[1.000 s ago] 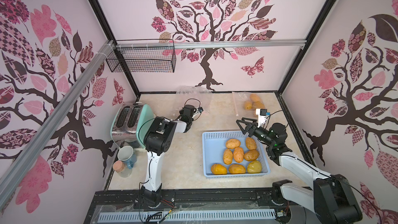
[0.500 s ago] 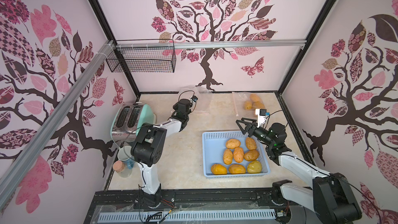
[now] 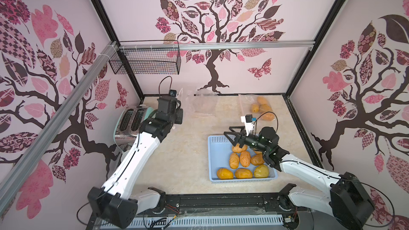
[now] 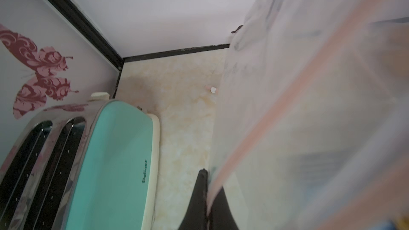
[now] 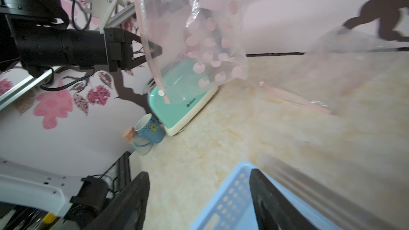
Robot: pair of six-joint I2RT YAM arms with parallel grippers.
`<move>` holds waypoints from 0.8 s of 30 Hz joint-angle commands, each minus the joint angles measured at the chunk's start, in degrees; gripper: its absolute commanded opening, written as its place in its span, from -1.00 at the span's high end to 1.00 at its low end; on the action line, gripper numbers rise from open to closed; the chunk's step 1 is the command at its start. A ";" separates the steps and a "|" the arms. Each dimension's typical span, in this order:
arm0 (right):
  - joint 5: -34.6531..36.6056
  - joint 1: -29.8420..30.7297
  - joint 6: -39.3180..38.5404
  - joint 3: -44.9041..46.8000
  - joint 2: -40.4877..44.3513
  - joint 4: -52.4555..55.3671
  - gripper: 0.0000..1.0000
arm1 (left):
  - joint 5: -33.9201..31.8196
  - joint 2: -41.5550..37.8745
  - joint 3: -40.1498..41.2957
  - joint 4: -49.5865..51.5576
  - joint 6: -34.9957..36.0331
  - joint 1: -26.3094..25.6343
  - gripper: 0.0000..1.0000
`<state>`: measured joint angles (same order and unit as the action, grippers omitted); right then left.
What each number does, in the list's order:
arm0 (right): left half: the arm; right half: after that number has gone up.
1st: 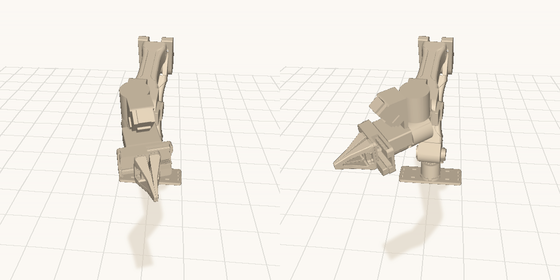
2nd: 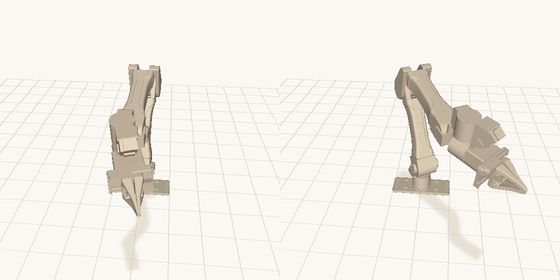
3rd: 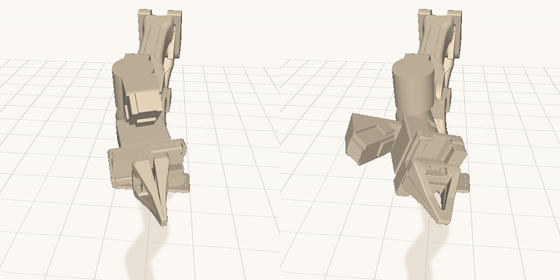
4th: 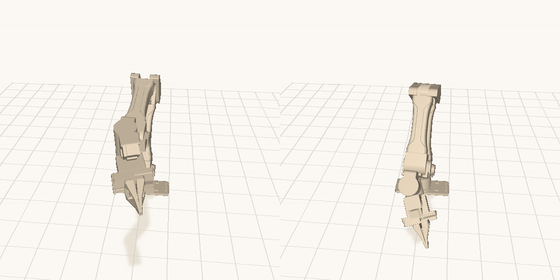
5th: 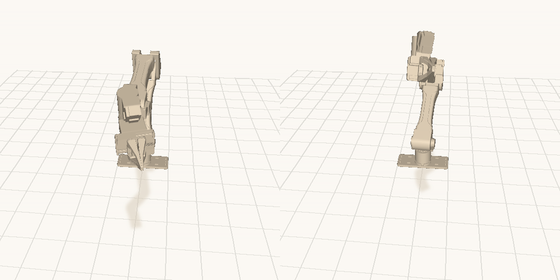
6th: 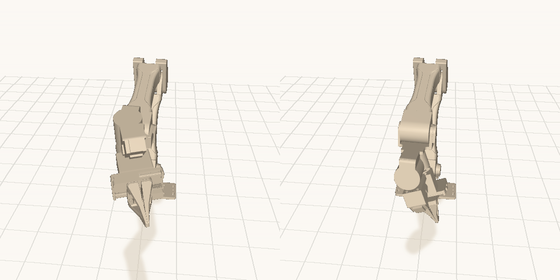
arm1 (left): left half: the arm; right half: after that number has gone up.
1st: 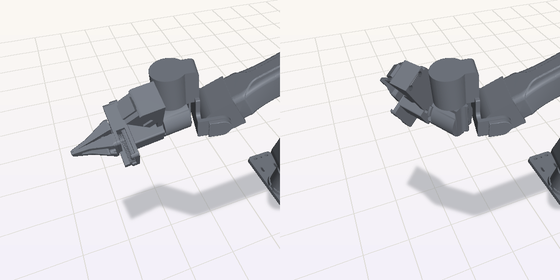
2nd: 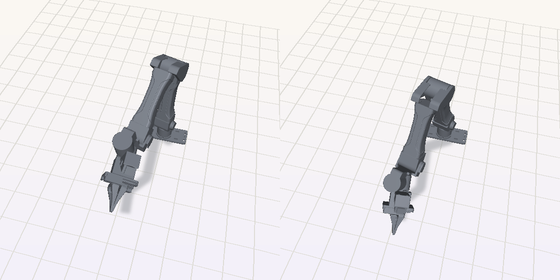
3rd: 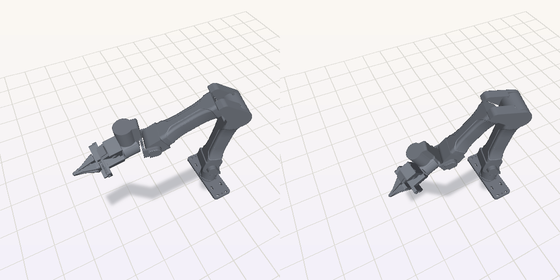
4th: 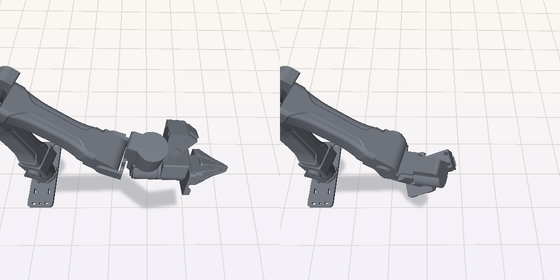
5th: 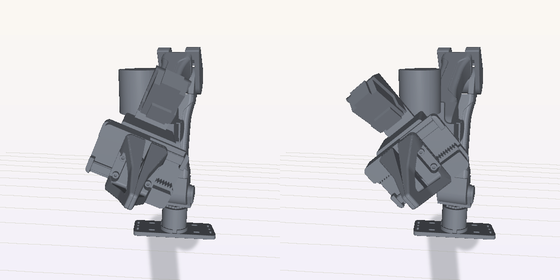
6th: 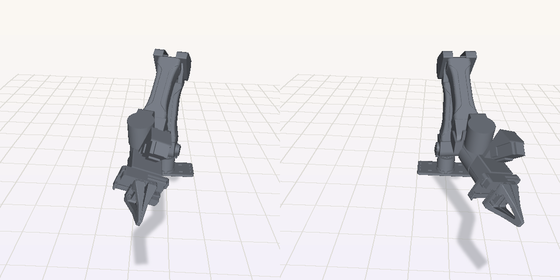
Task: Put the potatoes into a zipper bag and zip it
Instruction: Pick up the zipper food storage bag, then open the zipper of the food storage bag.
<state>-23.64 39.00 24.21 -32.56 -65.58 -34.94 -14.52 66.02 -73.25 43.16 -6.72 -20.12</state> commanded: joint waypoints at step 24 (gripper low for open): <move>31.04 25.82 3.67 -29.61 -16.89 30.97 -0.32 | 38.88 -20.29 27.27 -6.25 -22.83 -0.80 1.00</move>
<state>4.01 64.34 27.24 -58.72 -80.16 -7.86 23.66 45.82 -47.81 39.99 -27.81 -20.69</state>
